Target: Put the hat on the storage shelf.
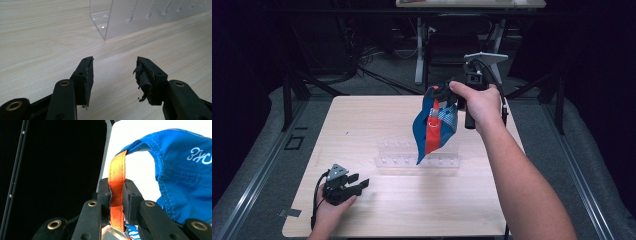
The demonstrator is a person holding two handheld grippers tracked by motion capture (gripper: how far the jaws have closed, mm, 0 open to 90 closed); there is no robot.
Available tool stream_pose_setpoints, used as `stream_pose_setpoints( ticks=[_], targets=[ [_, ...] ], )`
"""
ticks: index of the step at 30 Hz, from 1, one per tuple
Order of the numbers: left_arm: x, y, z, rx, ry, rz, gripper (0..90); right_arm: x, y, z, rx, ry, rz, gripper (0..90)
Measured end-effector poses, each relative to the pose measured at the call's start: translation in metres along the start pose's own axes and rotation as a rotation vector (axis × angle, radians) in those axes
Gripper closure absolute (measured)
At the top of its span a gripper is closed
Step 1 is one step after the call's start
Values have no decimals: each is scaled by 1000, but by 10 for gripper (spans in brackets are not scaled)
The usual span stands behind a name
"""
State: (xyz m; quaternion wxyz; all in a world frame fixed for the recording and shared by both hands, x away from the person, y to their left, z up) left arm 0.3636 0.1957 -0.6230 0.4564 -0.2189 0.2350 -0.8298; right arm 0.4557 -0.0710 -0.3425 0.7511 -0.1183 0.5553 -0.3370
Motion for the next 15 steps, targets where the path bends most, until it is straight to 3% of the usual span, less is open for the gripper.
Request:
stream_pose_setpoints(
  ticks=[15],
  targets=[
    [1,1,0,-3,5,-4,490,14,4,1,-1,12,-45,781]
  ],
)
Point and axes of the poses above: each handheld gripper's, and its own axes: y roughly forward along the jaws, z roughly out of its top, x roughly to its right, the point moved 10 cm from there along y, roughly forward along the jaws, and after that the axes turned 3 degrees about x, right-handed, at the moved point
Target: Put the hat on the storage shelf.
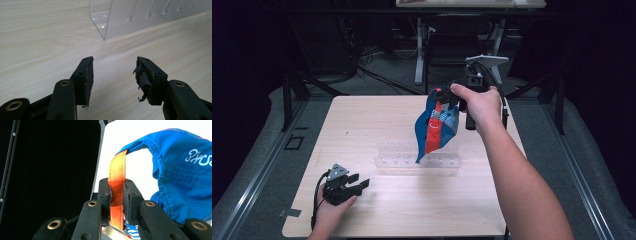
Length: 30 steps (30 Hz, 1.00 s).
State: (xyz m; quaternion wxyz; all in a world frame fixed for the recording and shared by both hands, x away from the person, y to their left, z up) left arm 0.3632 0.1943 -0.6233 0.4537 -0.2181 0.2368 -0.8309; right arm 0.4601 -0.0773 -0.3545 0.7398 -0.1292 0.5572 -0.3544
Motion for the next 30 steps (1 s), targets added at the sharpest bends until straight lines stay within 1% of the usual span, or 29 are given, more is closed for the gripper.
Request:
stream_pose_setpoints(
  ticks=[1,2,9,12,14,15,18,20,21,24,26,28,29,30],
  targets=[
    [0,1,0,7,0,3,489,0,2,-1,-2,2,4,781],
    [0,0,0,3,6,5,490,1,3,-2,-5,2,4,781],
    [1,1,0,-2,11,1,489,1,11,-3,-10,6,14,781],
    [2,1,0,5,12,5,490,2,14,-3,-7,10,22,780],
    [2,1,1,9,17,4,490,2,16,-4,-13,7,24,780],
    [3,0,1,6,27,0,489,1,18,-5,-14,9,27,781],
    [6,0,3,19,25,1,490,1,20,-6,-18,5,32,781],
    [8,1,3,10,42,-7,490,1,21,-7,-22,7,34,780],
    [8,1,3,10,42,-7,490,1,21,-7,-22,7,34,780],
    [10,2,4,18,38,-4,491,3,23,-9,-27,8,33,780],
    [10,1,4,9,42,-6,491,6,24,-10,-34,5,31,780],
    [12,2,5,23,37,-11,491,8,25,-11,-37,10,32,780],
    [13,3,5,22,48,-12,492,10,25,-12,-37,13,34,781],
    [13,3,5,22,48,-12,492,10,25,-12,-37,13,34,781]
  ],
)
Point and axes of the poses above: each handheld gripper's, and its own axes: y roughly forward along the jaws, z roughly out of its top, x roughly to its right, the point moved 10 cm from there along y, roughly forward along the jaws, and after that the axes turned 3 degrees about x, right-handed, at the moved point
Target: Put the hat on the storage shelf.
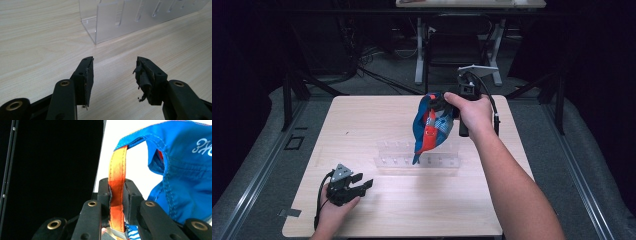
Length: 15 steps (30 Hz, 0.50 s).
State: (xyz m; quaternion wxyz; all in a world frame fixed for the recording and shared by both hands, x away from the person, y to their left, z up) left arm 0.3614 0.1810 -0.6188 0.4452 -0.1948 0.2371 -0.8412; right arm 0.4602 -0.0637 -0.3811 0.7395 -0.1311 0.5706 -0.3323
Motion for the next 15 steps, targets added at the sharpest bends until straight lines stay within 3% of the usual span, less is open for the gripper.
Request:
stream_pose_setpoints(
  ticks=[15],
  targets=[
    [-3,-1,-2,-14,-3,4,492,14,8,-6,-22,7,-13,780]
  ],
)
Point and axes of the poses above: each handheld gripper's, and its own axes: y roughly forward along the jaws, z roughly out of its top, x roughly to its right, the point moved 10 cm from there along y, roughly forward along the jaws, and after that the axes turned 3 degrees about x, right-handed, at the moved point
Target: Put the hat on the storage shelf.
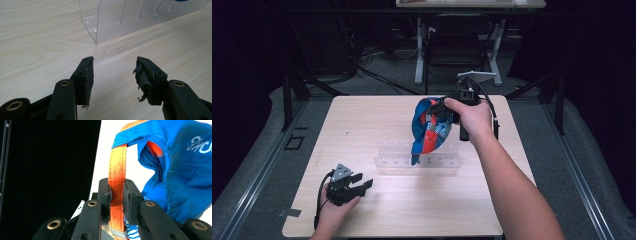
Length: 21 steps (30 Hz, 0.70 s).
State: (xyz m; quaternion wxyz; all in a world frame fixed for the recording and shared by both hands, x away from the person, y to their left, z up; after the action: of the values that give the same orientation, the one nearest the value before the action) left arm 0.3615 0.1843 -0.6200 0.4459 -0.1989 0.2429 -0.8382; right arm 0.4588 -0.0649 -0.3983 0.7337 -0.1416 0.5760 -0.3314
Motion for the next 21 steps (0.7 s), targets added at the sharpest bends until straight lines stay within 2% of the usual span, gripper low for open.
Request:
stream_pose_setpoints(
  ticks=[1,8,10,13,14,17,21],
  targets=[
    [0,1,1,12,-2,3,492,1,0,-1,-11,-2,2,780],
    [-1,0,1,14,-6,2,492,7,7,-5,-18,4,-7,780],
    [-2,-1,0,7,-4,1,492,12,9,-8,-40,-3,-17,780],
    [-2,-1,0,2,-5,3,492,14,12,-9,-28,10,-19,780],
    [-3,-1,0,2,-5,3,492,16,11,-10,-44,0,-24,779],
    [-3,0,1,20,-7,9,492,20,13,-11,-41,8,-26,779],
    [-4,0,0,17,-7,9,492,24,15,-13,-39,15,-28,777]
  ],
)
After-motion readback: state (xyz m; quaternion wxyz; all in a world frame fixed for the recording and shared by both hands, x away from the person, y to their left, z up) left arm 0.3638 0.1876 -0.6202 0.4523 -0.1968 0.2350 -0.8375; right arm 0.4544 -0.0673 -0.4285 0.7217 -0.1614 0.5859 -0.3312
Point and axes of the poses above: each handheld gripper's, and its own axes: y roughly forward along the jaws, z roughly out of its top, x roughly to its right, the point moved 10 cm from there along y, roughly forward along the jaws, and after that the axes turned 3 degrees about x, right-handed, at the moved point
